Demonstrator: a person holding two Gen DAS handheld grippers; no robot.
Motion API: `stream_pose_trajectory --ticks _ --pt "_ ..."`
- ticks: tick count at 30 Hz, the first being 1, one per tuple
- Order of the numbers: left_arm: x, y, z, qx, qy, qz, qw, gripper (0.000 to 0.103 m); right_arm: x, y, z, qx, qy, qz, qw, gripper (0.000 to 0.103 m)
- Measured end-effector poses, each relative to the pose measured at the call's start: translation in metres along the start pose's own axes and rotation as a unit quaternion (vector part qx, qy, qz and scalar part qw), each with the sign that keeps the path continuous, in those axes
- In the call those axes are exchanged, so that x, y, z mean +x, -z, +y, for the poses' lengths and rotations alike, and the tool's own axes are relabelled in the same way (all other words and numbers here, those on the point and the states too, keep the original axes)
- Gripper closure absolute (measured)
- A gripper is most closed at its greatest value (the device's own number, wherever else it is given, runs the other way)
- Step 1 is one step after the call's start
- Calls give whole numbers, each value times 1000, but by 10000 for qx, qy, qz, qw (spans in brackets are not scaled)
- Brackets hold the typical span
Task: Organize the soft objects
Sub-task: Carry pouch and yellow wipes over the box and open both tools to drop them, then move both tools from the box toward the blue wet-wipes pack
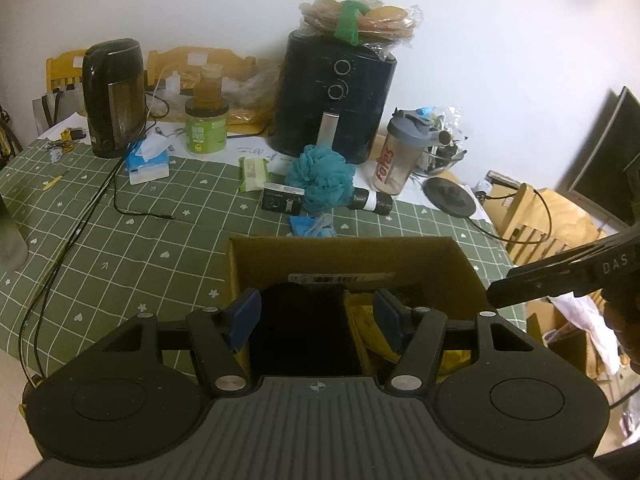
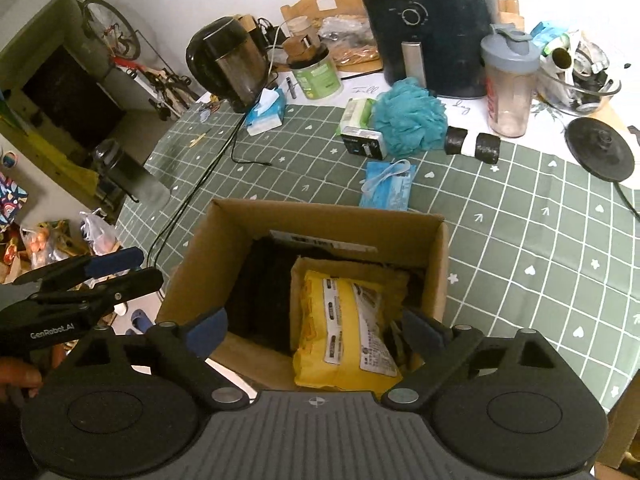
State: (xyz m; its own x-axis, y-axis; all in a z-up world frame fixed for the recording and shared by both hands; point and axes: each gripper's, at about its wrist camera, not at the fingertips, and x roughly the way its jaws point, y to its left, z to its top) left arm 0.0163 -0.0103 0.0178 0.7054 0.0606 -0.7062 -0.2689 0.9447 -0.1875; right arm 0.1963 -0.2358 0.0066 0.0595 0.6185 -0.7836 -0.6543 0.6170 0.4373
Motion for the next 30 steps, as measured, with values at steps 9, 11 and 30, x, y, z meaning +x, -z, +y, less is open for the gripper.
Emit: stream_pose_trajectory --ticks 9,11,30 --pt "3 -5 1 64 32 -12 10000 42 -2 -4 -3 83 258 -93 9996 0" --pt "4 -7 2 76 21 -14 10000 42 -2 -4 -4 115 318 -104 9994 0" --pt "20 -34 12 312 156 -105 9993 36 -5 -18 -6 337 588 -260 9974 0"
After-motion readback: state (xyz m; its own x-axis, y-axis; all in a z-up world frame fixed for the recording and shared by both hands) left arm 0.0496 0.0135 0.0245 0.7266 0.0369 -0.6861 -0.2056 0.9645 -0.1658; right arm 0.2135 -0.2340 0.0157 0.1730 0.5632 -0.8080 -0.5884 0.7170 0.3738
